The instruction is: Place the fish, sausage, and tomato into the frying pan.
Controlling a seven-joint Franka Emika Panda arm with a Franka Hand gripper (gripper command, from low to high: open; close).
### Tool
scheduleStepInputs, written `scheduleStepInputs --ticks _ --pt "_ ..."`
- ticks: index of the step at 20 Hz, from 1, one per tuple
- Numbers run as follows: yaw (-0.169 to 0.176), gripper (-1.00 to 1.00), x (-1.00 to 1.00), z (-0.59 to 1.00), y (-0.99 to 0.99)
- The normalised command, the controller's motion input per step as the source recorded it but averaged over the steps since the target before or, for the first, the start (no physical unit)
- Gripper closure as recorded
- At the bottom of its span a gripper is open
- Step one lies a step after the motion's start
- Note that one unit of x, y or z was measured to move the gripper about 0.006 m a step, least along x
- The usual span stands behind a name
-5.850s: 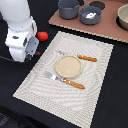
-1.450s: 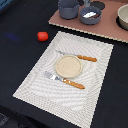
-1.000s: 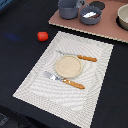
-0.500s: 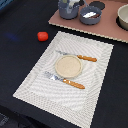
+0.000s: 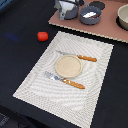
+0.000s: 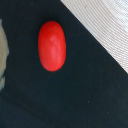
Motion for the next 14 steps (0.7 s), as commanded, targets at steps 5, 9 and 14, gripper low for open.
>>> scheduleStepInputs --ticks 5,9,14 --pt "0.000 -1.00 -0.84 -0.61 -0.44" --pt "0.000 -1.00 -0.90 -0.40 -0.04" --pt "0.000 -1.00 -0.64 -0.32 0.00"
